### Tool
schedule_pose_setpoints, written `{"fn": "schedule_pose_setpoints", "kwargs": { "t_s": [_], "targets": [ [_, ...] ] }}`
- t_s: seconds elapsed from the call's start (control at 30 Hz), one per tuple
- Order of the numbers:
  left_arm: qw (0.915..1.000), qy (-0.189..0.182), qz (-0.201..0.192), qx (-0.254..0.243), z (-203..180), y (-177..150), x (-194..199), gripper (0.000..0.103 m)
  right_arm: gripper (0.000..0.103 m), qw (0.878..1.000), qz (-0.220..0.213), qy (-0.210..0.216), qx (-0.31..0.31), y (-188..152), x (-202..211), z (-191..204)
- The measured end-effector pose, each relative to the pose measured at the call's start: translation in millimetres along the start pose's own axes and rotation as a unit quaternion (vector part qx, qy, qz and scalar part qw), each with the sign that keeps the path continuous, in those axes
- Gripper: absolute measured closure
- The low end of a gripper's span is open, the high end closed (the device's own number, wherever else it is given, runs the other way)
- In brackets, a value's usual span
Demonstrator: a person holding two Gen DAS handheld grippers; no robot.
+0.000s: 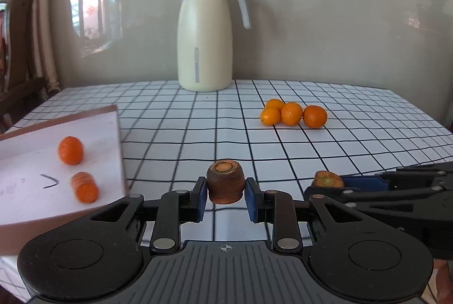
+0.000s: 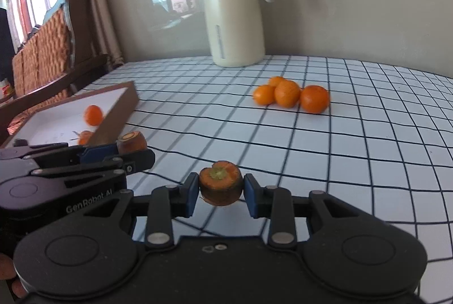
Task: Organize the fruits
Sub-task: 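Carry both carrot pieces into the cardboard tray and open both tools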
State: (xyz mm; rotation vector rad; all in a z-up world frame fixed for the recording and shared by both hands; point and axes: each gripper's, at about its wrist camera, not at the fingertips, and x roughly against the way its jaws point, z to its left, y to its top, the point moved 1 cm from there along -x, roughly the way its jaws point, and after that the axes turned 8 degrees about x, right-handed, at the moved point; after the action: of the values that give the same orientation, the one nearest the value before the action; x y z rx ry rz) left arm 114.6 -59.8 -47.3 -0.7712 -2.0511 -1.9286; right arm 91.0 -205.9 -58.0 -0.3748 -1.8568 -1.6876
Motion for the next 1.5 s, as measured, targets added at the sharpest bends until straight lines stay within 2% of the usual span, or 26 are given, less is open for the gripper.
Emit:
{"fn": "schedule_pose_setpoints", "kwargs": {
  "t_s": [0.2,0.63,1.0,1.5],
  "targets": [
    [0.9992,0.015,-0.027,0.023,24,0,37,0.074,0.078,0.999,-0.025,0.026,0.012,5,11,28],
    [0.9898,0.096,-0.071,0.078,98,5,76,0.074,0.077,0.992,-0.087,0.075,0.046,33,10,93],
    [0.9787,0.149,-0.08,0.117,154,6,83,0.074,0.077,0.988,-0.101,0.106,0.054,52,-17,134],
    [0.9634,0.21,-0.089,0.141,220,13,87,0.074,0.077,0.987,-0.113,0.106,0.046,68,-45,160]
  ]
}}
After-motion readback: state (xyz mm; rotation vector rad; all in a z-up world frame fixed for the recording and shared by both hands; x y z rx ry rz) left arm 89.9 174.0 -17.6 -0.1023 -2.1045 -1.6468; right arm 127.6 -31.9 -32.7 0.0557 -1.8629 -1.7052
